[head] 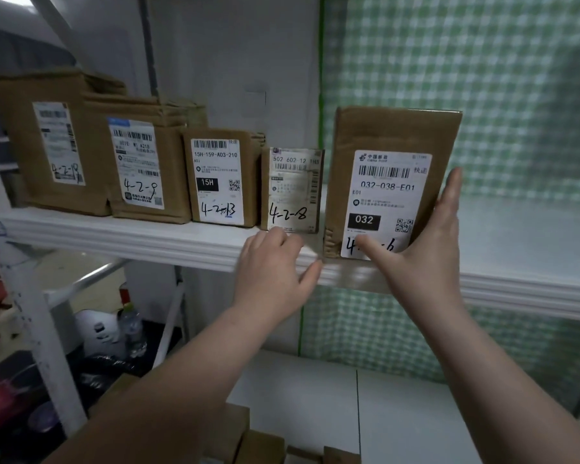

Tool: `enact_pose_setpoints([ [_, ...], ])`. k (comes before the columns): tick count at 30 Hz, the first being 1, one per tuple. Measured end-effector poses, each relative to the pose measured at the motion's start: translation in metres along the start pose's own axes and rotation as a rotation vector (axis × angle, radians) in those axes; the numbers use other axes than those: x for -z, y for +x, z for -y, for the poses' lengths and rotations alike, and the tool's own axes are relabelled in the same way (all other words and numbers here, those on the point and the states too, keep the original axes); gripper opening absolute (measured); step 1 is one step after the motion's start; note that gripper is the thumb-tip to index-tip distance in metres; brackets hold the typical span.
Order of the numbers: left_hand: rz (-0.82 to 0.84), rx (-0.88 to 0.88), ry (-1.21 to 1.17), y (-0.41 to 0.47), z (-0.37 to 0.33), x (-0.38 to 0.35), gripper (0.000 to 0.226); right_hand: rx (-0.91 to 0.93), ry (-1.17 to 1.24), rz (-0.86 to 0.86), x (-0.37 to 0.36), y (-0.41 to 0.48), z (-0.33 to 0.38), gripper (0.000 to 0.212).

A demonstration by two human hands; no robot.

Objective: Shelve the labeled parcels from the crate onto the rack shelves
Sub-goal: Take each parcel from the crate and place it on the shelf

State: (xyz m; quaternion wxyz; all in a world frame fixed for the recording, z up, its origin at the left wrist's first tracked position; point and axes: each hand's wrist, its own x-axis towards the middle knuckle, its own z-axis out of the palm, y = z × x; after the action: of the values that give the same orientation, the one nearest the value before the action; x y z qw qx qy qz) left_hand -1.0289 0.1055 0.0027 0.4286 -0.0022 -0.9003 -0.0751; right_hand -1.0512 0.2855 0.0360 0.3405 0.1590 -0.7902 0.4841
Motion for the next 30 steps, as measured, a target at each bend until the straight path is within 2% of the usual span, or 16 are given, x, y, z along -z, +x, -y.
enact_pose_setpoints([
  [5, 0.068, 0.006, -0.002, 0.023, 0.002, 0.015, 0.038, -0.092, -0.035, 0.007, -0.002, 0.008, -0.003, 0.127],
  [8, -0.098, -0.004, -0.074, 0.046, 0.002, 0.026, 0.028, -0.119, -0.09, 0.015, -0.005, 0.014, -0.006, 0.128],
  [10, -0.191, -0.038, -0.095, 0.064, 0.001, 0.031, 0.038, -0.14, -0.124, 0.026, -0.008, 0.017, -0.005, 0.126],
  [14, 0.028, -0.095, -0.005, 0.098, -0.001, 0.04, 0.061, -0.196, -0.165, 0.073, -0.01, 0.022, 0.001, 0.122],
  [19, 0.17, -0.144, 0.052, 0.116, 0.009, 0.037, 0.058, -0.264, -0.199, 0.11, -0.011, 0.028, 0.005, 0.12],
  [30, 0.125, -0.165, 0.066, 0.117, 0.019, 0.034, 0.047, -0.34, -0.236, 0.127, -0.025, 0.036, 0.013, 0.118],
])
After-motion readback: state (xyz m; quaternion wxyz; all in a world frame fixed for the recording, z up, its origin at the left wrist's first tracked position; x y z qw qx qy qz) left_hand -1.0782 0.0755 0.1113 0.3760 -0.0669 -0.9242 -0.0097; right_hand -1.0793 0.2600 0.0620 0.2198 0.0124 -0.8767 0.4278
